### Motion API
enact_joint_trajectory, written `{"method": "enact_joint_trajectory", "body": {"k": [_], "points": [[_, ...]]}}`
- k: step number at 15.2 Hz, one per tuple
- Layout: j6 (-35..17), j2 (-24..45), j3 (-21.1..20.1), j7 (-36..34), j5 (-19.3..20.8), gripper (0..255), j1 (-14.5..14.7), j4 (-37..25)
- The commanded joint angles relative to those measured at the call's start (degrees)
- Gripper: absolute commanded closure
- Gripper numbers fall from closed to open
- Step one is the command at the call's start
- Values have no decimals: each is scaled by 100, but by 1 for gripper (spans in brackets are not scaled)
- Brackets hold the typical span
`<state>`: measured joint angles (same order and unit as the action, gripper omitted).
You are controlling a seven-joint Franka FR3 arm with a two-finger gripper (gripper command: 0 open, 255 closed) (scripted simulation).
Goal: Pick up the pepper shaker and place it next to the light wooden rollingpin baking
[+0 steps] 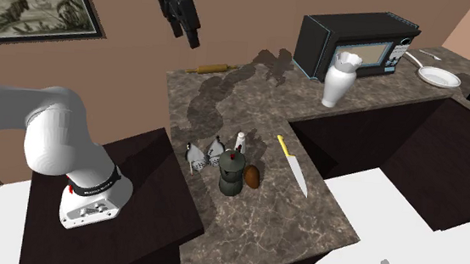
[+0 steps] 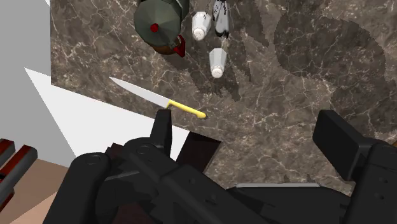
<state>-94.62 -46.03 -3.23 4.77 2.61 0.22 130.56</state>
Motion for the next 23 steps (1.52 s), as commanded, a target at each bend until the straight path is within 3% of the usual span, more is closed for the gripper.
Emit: {"method": "enact_joint_trajectory", "body": {"k": [1, 12, 23], "points": [[0, 0, 0, 0, 0, 0, 0, 0], [-2196, 954, 303, 249, -132, 0, 44, 1310], [-4458, 2948, 593, 702, -487, 0, 195, 1667]]}}
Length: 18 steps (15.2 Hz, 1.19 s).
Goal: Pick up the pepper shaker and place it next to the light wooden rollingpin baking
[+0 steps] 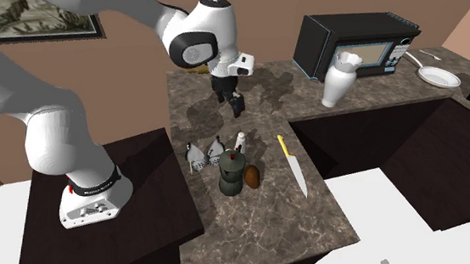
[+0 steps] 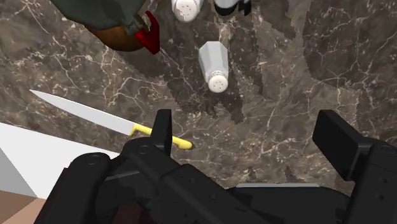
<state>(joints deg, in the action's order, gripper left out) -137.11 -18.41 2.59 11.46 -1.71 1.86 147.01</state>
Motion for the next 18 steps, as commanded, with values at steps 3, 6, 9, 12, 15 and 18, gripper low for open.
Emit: {"method": "enact_joint_trajectory", "body": {"k": [3, 6, 9, 12, 15, 18], "points": [[-769, 863, 83, 250, -273, 0, 108, -64], [-1271, 1571, 133, 541, -589, 0, 187, -230], [-1701, 2295, 112, 909, -1006, 0, 222, -476], [-2054, 3022, -23, 1304, -1451, 0, 156, -798], [-2193, 3204, -82, 1366, -1531, 0, 125, -841], [-2384, 3460, -153, 1455, -1644, 0, 95, -905]]}}
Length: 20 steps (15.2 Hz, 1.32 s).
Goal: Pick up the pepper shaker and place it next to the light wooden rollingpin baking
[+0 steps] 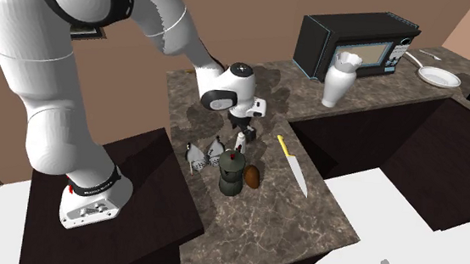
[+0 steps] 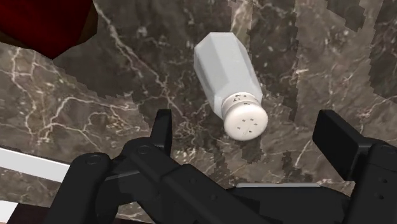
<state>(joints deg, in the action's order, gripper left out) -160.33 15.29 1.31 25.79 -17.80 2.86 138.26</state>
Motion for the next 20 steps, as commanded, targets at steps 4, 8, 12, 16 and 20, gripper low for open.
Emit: {"method": "enact_joint_trajectory", "body": {"k": [4, 8, 12, 16, 20], "points": [[-221, 311, -92, 93, -125, 0, -38, -95], [-221, 311, -92, 93, -125, 0, -38, -95], [-220, 310, -92, 93, -125, 255, -38, -95], [-219, 310, -91, 91, -124, 255, -37, -95], [-221, 311, -92, 93, -125, 255, -38, -95]]}}
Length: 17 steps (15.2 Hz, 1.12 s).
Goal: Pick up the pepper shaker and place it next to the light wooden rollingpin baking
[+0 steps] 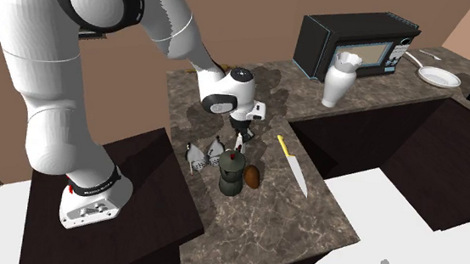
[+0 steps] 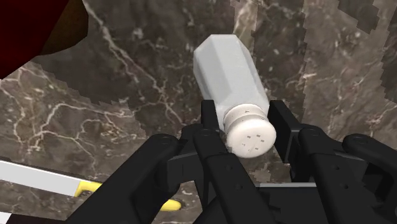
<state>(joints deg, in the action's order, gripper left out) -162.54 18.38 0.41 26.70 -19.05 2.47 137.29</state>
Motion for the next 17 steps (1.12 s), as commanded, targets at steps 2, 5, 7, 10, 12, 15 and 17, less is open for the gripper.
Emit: {"method": "enact_joint_trajectory", "body": {"k": [2, 5, 7, 10, 12, 15, 17], "points": [[135, -156, 56, -74, 77, 255, 43, 27], [339, -390, 135, -189, 200, 255, 96, 55], [478, -542, 180, -265, 283, 255, 125, 66], [690, -764, 237, -377, 406, 255, 157, 72], [833, -908, 268, -448, 485, 255, 173, 69], [1052, -1117, 304, -549, 598, 255, 188, 55], [1200, -1251, 323, -612, 668, 255, 194, 37]]}}
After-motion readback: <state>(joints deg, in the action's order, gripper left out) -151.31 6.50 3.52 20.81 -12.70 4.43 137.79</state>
